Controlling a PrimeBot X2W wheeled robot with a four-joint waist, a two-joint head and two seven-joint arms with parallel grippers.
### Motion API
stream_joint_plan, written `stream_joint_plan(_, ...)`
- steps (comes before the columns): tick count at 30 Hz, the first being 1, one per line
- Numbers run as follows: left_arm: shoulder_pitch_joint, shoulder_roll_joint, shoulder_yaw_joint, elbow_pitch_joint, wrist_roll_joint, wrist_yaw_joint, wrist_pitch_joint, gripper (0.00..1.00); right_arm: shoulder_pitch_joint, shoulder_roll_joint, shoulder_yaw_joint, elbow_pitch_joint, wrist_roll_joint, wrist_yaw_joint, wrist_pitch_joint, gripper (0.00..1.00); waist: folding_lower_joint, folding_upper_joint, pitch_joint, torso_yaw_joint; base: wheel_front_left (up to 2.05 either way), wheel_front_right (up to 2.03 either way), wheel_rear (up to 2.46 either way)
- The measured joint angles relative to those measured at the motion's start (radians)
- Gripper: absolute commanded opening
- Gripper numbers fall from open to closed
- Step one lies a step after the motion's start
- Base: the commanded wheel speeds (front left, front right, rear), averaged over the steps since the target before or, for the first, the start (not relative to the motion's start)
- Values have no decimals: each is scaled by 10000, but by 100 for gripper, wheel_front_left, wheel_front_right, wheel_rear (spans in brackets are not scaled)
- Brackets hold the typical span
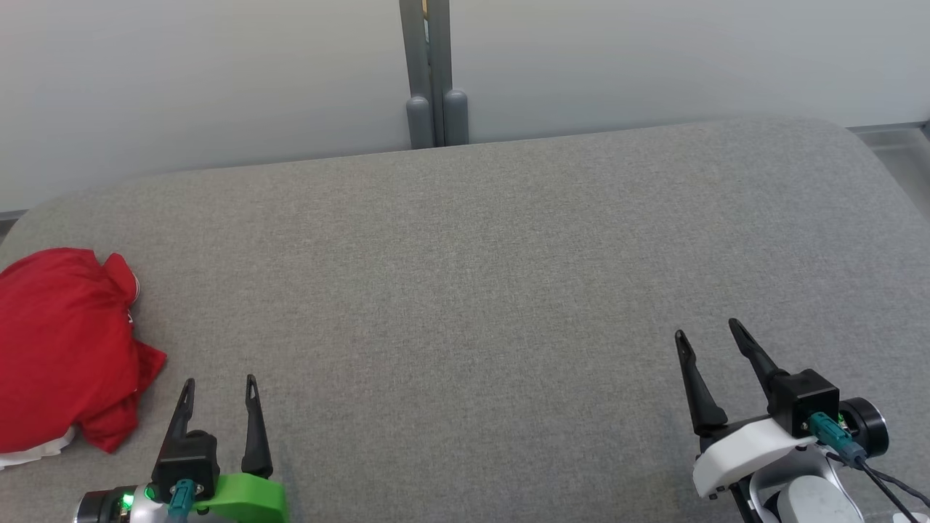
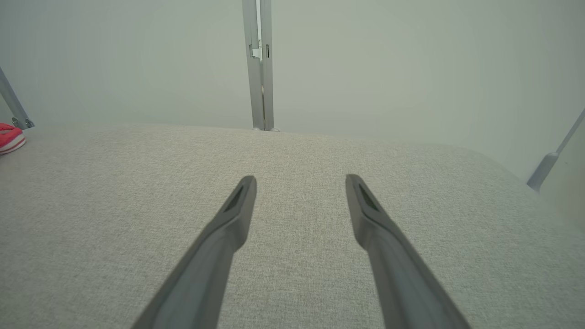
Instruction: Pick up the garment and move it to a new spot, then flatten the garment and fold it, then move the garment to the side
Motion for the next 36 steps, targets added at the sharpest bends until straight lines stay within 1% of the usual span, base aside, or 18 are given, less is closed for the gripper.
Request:
stream_joint_plan(14,26,-17,61,21,65,2,-8,100,12,79,-12,-29,-35,0,-2,100,0,0,75,234,0,0,0)
stream_joint_plan(20,27,-59,259,119,-42,84,-17,100,19,8,171,-169,10,0,-4,100,0,0,115,658,0,0,0)
stream_joint_plan(24,33,-90,339,194,-96,86,-23,100,7,-56,464,-224,107,0,-4,100,0,0,147,1198,0,0,0)
stream_joint_plan(28,29,-138,489,272,-171,92,-23,100,-49,-69,859,-253,182,0,-4,100,0,0,193,1904,0,0,0)
stream_joint_plan(29,35,-161,596,278,-213,92,-23,100,-124,-75,1076,-226,199,2,-4,100,0,0,221,2312,0,0,0)
stream_joint_plan(32,40,-173,640,337,-226,71,-23,100,-215,-73,1208,-199,286,8,-4,100,0,0,268,2962,0,0,0)
stream_joint_plan(33,65,-186,721,345,-228,42,-23,100,-302,-46,1319,-150,297,8,-4,100,0,0,298,3413,0,0,0)
stream_joint_plan(34,65,-186,721,345,-228,42,-23,100,-302,-46,1319,-150,297,8,-4,100,0,0,298,3413,0,0,0)
stream_joint_plan(36,151,-186,840,364,-240,23,-23,100,-390,-19,1440,-132,318,8,-4,100,0,0,323,3851,0,0,0)
